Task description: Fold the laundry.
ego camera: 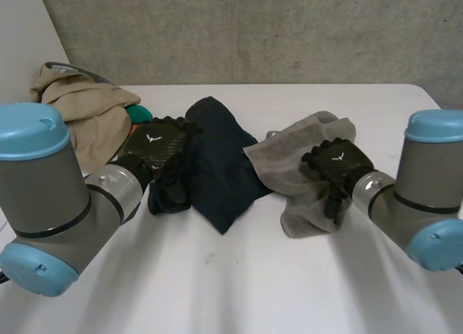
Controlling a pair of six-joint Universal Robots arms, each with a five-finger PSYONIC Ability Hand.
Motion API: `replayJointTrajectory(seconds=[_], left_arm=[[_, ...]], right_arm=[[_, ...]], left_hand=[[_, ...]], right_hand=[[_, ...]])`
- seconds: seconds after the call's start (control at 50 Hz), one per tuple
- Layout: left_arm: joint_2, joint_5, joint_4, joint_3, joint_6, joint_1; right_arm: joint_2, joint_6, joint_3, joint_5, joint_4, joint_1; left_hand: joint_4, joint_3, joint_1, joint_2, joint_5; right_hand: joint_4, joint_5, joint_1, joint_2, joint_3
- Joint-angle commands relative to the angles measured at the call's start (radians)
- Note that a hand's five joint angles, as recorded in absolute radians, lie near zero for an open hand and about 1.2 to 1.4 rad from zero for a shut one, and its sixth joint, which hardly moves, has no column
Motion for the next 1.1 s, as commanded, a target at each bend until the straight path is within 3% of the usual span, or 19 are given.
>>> replayJointTrajectory(seconds=[0.02, 0.26, 0.34, 0.52, 0.66, 0.68, 0.76, 0.78, 0.86, 0.94, 1.1], left_arm=[[0.004, -0.003, 0.000, 0.000, 0.001, 0.002], [0.089, -0.029, -0.003, -0.002, -0.002, 0.089], [0.183, -0.032, -0.005, -0.006, -0.011, 0.176], [0.303, -0.021, -0.005, -0.014, -0.132, 0.396], [0.318, 0.051, -0.022, -0.046, -0.221, 0.519], [0.318, 0.060, -0.022, -0.054, -0.225, 0.523], [0.303, 0.100, -0.016, -0.086, -0.222, 0.528], [0.283, 0.112, -0.016, -0.092, -0.218, 0.527], [0.211, 0.118, -0.020, -0.086, -0.205, 0.508], [0.145, 0.109, -0.023, -0.071, -0.176, 0.450], [0.036, 0.095, -0.039, -0.028, -0.070, 0.314]], right_arm=[[0.149, 0.008, -0.152, 0.099, -0.070, 0.002], [0.118, 0.066, -0.443, 0.084, -0.049, 0.102], [0.143, 0.182, -0.639, 0.000, -0.144, 0.212], [0.270, 0.419, -0.841, -0.165, -0.349, 0.436], [0.425, 0.379, -0.878, -0.206, -0.297, 0.524], [0.440, 0.369, -0.882, -0.203, -0.286, 0.525], [0.474, 0.335, -0.899, -0.144, -0.197, 0.524], [0.471, 0.329, -0.899, -0.099, -0.168, 0.524], [0.410, 0.325, -0.888, 0.034, -0.105, 0.486], [0.332, 0.325, -0.833, 0.103, -0.035, 0.441], [0.257, 0.315, -0.695, 0.082, 0.021, 0.389]], left_hand=[[-0.026, -0.036, -0.024, -0.028, -0.048], [-0.026, -0.036, -0.024, -0.028, -0.048], [-0.026, -0.036, -0.024, -0.028, -0.048], [-0.026, -0.036, -0.024, -0.028, -0.048], [-0.026, -0.036, -0.024, -0.028, -0.048], [-0.026, -0.036, -0.024, -0.028, -0.048], [-0.026, -0.036, -0.024, -0.028, -0.048], [-0.026, -0.036, -0.024, -0.028, -0.048], [-0.026, -0.036, -0.024, -0.028, -0.048], [-0.026, -0.036, -0.024, -0.028, -0.048], [-0.026, -0.036, -0.024, -0.028, -0.048]], right_hand=[[1.147, 1.137, 1.131, 1.148, 1.147], [1.149, 1.138, 1.133, 1.149, 1.149], [1.149, 1.138, 1.133, 1.149, 1.149], [1.149, 1.138, 1.133, 1.149, 1.149], [1.149, 1.138, 1.133, 1.149, 1.149], [1.149, 1.138, 1.133, 1.149, 1.149], [-0.008, -0.019, -0.025, -0.008, -0.008], [-0.073, -0.084, -0.089, -0.073, -0.073], [-0.073, -0.084, -0.089, -0.073, -0.073], [-0.073, -0.084, -0.089, -0.073, -0.073], [-0.073, -0.084, -0.089, -0.073, -0.073]])
